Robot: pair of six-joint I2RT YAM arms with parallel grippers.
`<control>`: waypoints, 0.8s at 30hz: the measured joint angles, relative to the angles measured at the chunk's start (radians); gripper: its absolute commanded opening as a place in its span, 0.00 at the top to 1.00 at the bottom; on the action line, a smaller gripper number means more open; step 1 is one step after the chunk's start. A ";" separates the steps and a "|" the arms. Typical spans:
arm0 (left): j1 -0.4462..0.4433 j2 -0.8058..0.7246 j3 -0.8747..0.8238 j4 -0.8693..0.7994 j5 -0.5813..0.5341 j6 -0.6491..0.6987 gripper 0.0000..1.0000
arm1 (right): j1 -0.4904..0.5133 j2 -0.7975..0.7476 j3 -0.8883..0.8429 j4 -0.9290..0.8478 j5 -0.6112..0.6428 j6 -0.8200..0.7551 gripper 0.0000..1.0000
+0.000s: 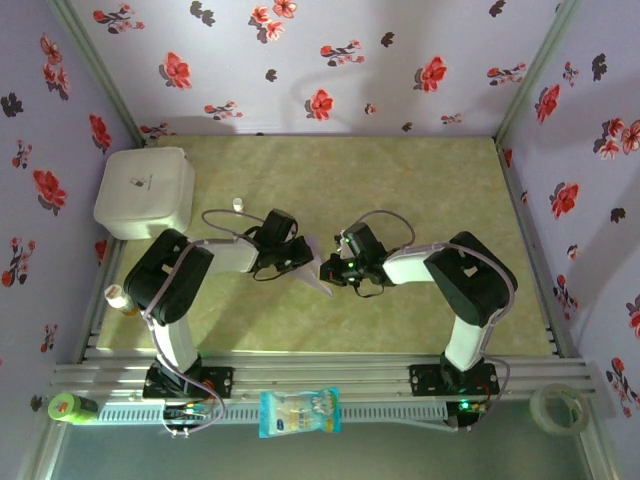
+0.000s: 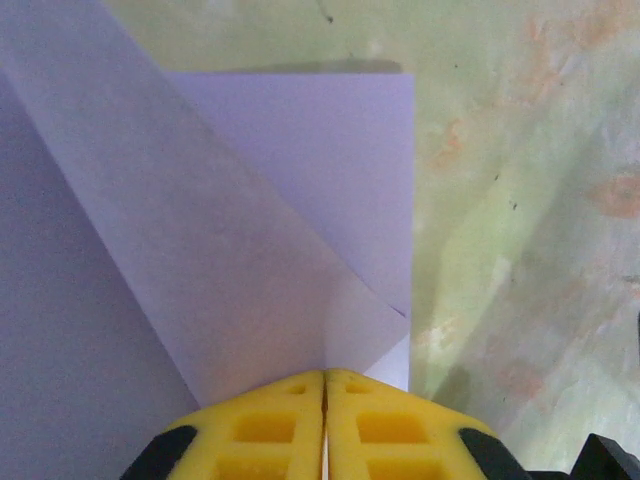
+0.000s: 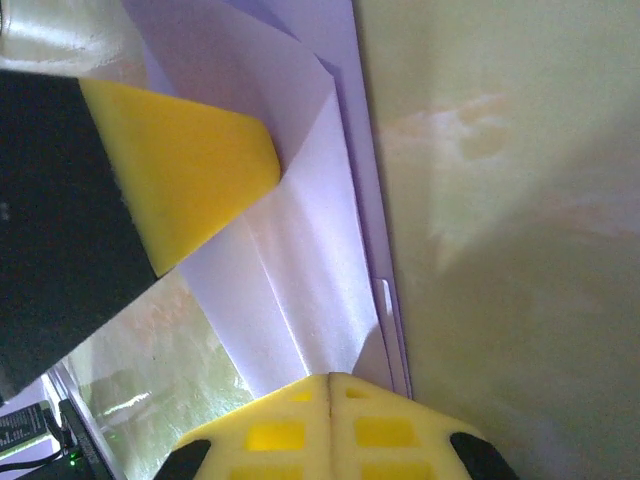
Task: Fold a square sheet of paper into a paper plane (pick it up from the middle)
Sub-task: Fourth fold the wing at the center of the table.
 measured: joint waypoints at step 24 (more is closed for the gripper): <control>0.192 0.087 0.165 -0.126 0.000 0.154 0.91 | 0.000 0.000 -0.001 -0.001 -0.008 -0.037 1.00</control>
